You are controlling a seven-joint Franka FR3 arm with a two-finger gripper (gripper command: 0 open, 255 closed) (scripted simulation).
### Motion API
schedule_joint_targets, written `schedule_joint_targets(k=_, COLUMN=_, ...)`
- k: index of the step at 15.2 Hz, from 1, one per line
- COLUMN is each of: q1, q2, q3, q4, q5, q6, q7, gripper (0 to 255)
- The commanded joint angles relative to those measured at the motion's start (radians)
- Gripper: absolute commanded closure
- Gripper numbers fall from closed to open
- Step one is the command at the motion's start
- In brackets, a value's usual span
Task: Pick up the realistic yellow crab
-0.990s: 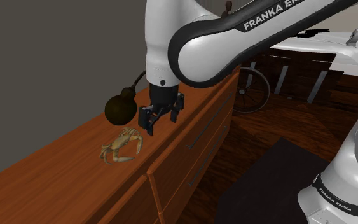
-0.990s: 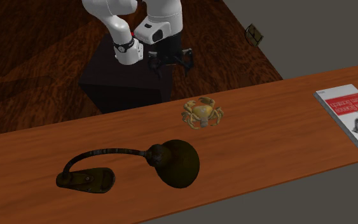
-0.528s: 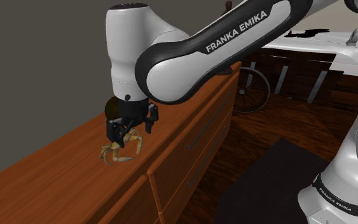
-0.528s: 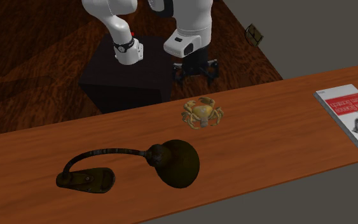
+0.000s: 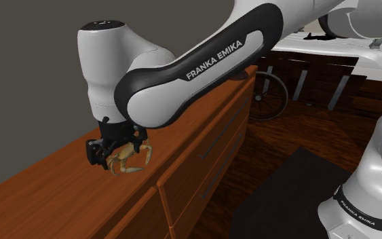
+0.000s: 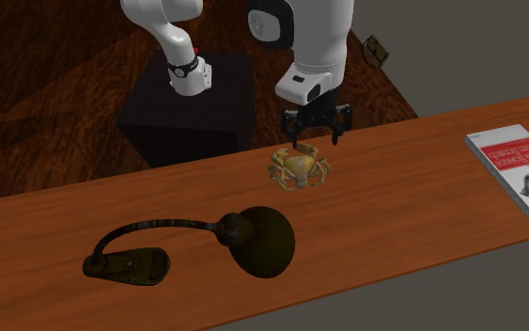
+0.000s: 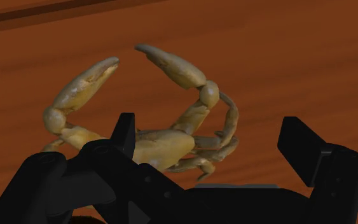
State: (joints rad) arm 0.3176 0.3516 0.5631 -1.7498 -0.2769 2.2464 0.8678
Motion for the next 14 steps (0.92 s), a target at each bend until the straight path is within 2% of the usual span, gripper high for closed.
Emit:
schedule_joint_targets(k=1, q1=0.006, q2=0.014, q3=-0.004, q4=-0.006, q5=-0.011, q6=0.018, q7=0.01, gripper=0)
schedule_joint_targets(k=6, q1=0.011, q2=0.033, q3=-0.013, q4=-0.028, q5=-0.029, q6=0.057, q7=0.023, gripper=0)
schedule_joint_targets(k=7, q1=0.011, q2=0.034, q3=-0.014, q4=-0.026, q5=-0.029, q6=0.056, q7=0.022, gripper=255)
schedule_joint_targets(k=14, q1=0.011, q2=0.035, q3=-0.014, q4=-0.025, q5=-0.029, q6=0.055, q7=0.022, gripper=255)
